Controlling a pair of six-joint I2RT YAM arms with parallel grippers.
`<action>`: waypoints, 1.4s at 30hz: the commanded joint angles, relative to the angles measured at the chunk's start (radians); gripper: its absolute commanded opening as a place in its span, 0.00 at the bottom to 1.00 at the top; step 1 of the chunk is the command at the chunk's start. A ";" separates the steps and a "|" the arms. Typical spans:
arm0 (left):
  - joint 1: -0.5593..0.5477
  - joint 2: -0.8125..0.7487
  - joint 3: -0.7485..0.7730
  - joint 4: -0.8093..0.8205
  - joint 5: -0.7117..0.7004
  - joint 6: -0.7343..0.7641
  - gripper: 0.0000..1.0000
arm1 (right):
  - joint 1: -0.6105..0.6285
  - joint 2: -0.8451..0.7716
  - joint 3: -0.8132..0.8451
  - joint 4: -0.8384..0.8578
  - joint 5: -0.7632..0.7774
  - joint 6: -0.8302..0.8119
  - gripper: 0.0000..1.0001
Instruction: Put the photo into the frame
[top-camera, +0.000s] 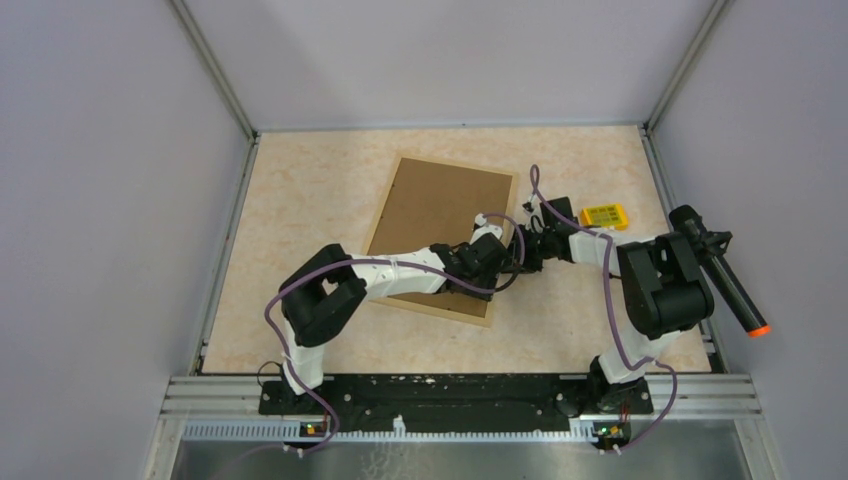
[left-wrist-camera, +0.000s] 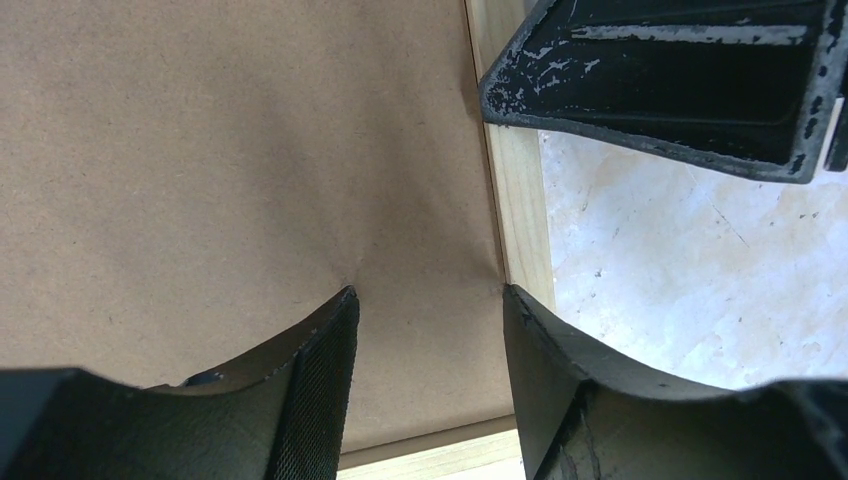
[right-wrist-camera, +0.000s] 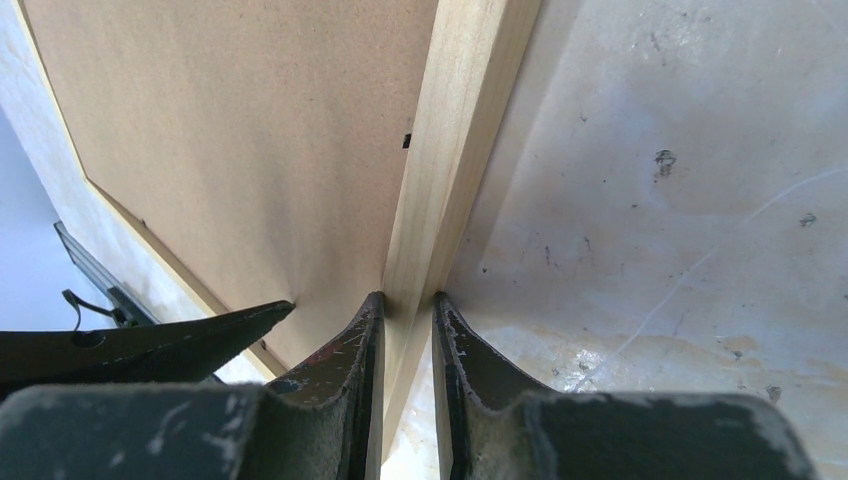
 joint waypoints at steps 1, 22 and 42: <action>0.001 0.077 -0.040 -0.051 0.048 0.000 0.60 | 0.013 0.041 -0.044 -0.052 0.022 -0.034 0.00; -0.030 0.132 -0.050 -0.059 0.052 -0.025 0.60 | 0.013 0.032 -0.047 -0.052 0.022 -0.036 0.00; -0.067 0.203 -0.068 -0.157 -0.071 -0.089 0.59 | 0.014 0.017 -0.060 -0.037 0.032 -0.008 0.00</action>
